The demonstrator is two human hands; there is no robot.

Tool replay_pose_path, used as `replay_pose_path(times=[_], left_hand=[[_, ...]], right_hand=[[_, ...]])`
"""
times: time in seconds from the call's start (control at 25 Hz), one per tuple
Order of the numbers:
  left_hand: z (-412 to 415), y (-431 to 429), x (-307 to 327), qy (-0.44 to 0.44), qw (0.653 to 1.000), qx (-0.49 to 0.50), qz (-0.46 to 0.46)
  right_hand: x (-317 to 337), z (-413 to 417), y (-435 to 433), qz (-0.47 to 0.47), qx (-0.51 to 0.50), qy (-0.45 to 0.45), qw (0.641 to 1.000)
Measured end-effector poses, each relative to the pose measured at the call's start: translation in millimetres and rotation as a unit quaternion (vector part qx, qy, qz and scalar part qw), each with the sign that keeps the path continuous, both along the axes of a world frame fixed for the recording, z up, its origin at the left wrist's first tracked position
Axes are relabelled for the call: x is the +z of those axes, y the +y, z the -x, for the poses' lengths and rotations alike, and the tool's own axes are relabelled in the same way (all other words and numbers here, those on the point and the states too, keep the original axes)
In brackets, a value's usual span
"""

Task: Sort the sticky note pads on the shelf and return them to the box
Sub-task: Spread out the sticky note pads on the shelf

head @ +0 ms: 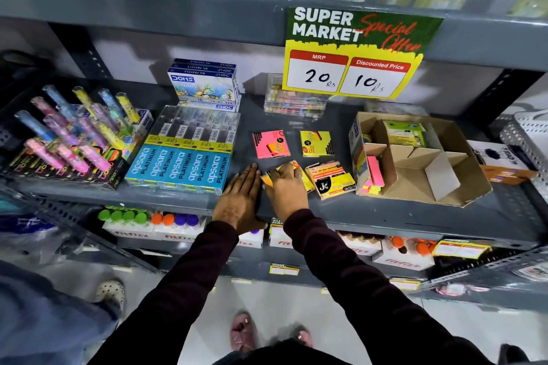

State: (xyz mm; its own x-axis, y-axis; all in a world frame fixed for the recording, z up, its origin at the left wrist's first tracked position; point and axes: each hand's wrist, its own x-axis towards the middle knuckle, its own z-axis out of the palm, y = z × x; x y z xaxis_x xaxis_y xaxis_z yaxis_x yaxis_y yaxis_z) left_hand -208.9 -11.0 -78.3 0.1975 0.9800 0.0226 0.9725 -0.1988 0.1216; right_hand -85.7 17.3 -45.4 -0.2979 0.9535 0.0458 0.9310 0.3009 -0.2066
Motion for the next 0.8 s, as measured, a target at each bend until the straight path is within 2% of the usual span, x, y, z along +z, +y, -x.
replay_pose_path(times=[0.12,0.2,0.24,0.4,0.48,0.64,0.8], left_hand=[[-1.0,1.1,-1.7,0.016,1.0,0.0,0.0],[-0.3,1.2,-2.1,0.021,1.0,0.004,-0.001],[-0.2,1.1,-1.6,0.022,1.0,0.005,0.0],[-0.5,0.5,-0.9,0.021,1.0,0.002,0.002],[-0.1,0.9,-1.9,0.022,1.0,0.002,0.008],[0.4,1.6,-3.8,0.028,1.0,0.001,0.012],[1.2,0.4,-2.9,0.015,1.0,-0.009,0.003]], right_hand=[[19.1,-17.5,4.0,0.015,-0.064,0.12,0.991],[27.0,-33.9,12.9,0.012,-0.095,0.141,0.985],[28.8,-39.1,14.8,0.027,-0.092,0.121,0.988],[27.0,-32.3,12.7,0.092,-0.047,-0.055,0.993],[29.7,-28.0,15.5,0.096,-0.048,-0.069,0.992],[39.7,-30.5,24.5,0.098,-0.076,-0.005,0.992],[43.5,-47.3,71.2,0.115,-0.181,0.103,0.971]])
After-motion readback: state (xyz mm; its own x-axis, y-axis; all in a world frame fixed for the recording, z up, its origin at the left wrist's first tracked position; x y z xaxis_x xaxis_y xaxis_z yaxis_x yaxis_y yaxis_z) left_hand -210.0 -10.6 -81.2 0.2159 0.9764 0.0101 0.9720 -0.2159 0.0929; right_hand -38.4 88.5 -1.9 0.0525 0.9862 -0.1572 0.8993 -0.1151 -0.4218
